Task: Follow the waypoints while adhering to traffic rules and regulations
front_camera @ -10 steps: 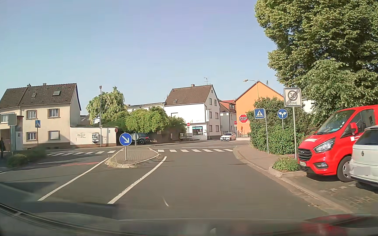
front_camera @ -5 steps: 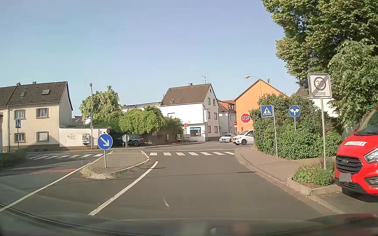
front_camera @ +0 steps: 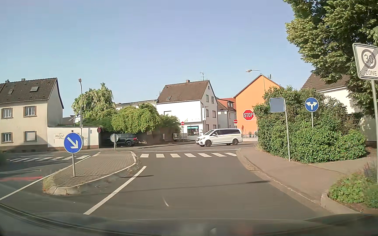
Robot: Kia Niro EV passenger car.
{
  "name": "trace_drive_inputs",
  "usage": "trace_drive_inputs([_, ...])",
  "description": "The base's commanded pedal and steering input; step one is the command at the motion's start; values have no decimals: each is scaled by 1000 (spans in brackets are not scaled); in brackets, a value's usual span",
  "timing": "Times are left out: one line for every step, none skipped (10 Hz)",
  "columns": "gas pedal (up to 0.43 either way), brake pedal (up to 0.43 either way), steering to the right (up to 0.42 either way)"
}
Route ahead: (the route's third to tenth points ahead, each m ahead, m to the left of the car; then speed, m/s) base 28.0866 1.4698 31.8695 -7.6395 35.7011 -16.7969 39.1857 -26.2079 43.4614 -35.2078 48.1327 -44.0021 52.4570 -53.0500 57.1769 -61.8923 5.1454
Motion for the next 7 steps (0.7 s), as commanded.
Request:
trace_drive_inputs([0, 30, 11])
trace_drive_inputs([0, 30, 11])
trace_drive_inputs([0, 30, 10])
trace_drive_inputs([0, 30, 10])
trace_drive_inputs([0, 24, 10])
trace_drive_inputs([0, 30, 10])
trace_drive_inputs([0, 30, 12])
